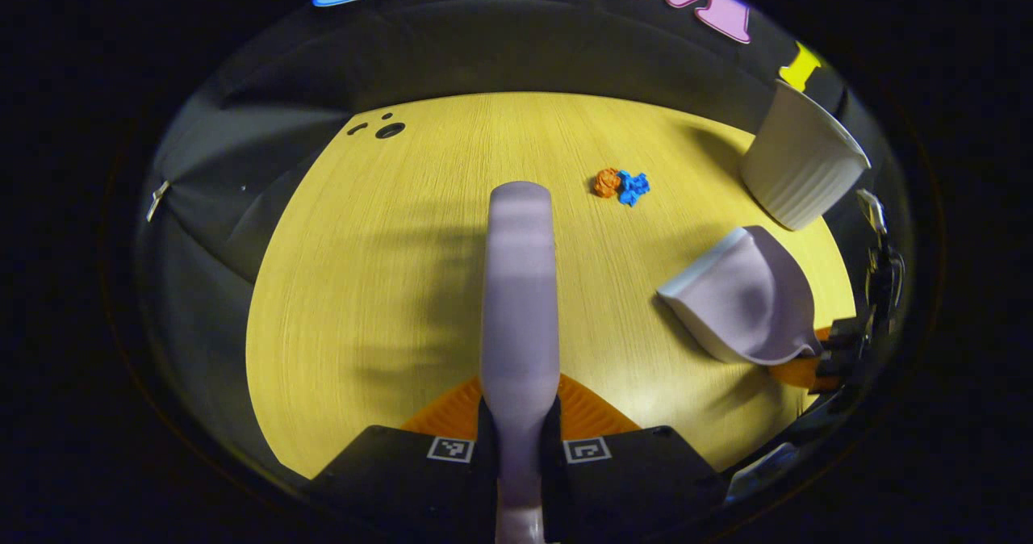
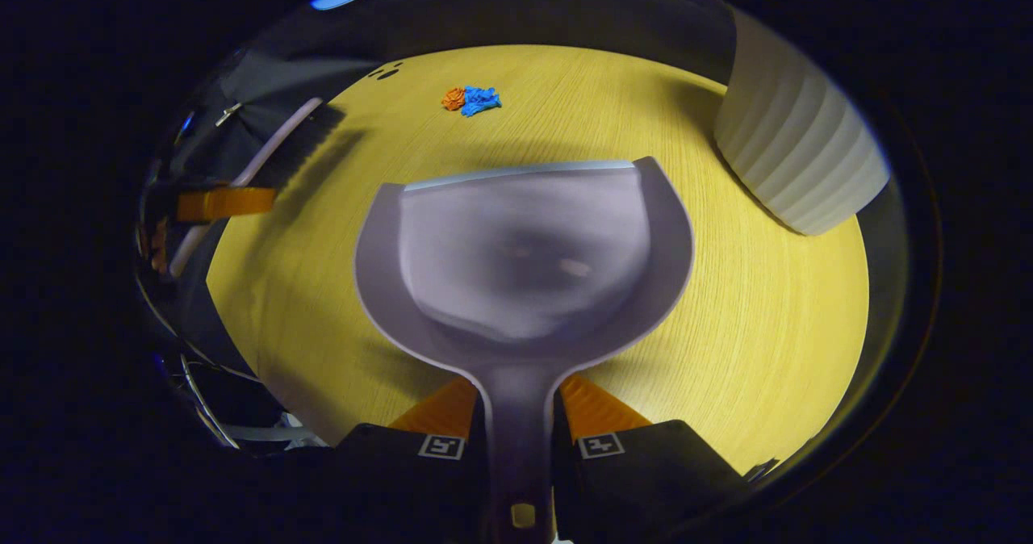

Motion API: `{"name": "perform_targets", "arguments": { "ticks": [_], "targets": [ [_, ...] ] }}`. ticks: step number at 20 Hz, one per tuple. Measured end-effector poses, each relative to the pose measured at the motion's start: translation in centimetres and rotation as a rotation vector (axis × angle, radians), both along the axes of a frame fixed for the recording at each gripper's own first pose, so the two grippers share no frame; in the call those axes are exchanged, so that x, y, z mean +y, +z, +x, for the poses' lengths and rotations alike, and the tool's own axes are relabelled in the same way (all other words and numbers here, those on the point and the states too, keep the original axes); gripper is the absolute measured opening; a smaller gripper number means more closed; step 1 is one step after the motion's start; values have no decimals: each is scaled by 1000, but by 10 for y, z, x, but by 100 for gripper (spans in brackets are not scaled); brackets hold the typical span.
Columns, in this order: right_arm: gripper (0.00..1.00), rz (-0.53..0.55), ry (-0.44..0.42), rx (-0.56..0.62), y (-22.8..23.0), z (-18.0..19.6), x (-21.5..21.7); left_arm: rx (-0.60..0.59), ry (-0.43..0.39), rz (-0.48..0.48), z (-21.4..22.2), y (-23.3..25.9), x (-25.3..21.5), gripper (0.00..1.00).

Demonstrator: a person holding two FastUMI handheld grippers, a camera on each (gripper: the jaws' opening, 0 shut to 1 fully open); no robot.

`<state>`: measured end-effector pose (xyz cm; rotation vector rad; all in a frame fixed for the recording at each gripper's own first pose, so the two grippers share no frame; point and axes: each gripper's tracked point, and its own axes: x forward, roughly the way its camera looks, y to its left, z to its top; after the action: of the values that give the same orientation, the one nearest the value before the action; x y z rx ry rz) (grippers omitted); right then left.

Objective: Pick up the small broom and dustpan from the desktop, sweep the trash into the dustpan with the broom, and then empty the trash into the garbage bin.

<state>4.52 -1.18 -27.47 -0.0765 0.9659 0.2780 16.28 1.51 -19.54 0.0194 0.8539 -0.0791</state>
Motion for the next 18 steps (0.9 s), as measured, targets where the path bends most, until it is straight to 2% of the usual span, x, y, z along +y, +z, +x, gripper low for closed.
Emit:
{"name": "perform_targets", "arguments": {
  "ticks": [3,6,7,8,9,10,11,12,13,14,16,18],
  "targets": [
    [36,-30,50,-20,3,7,-11,26,-15,16,41,1,-8,26],
    [36,-46,90,-38,5,6,-20,15,-114,170,89,8,-2,26],
    [36,-54,106,-46,6,6,-23,2,-169,219,107,11,-4,27],
    [40,-58,120,-51,9,3,-27,-5,-231,256,122,12,-11,27],
    [36,-59,133,-56,12,2,-30,-4,-282,294,135,13,-17,26],
    [40,-63,145,-60,13,2,-32,-7,-331,328,147,15,-24,26],
    [36,-68,155,-65,15,3,-35,-6,-383,361,157,14,-30,26],
    [36,-71,159,-69,17,2,-37,2,-442,390,163,13,-36,26],
    [40,-68,158,-67,17,4,-38,8,-495,411,168,11,-45,26],
    [35,-64,157,-63,17,3,-38,3,-543,425,175,10,-52,24],
    [36,-71,164,-64,16,4,-39,22,-643,451,175,11,-65,26],
    [35,-80,173,-75,15,5,-38,57,-764,436,161,10,-80,26]
  ]
}}
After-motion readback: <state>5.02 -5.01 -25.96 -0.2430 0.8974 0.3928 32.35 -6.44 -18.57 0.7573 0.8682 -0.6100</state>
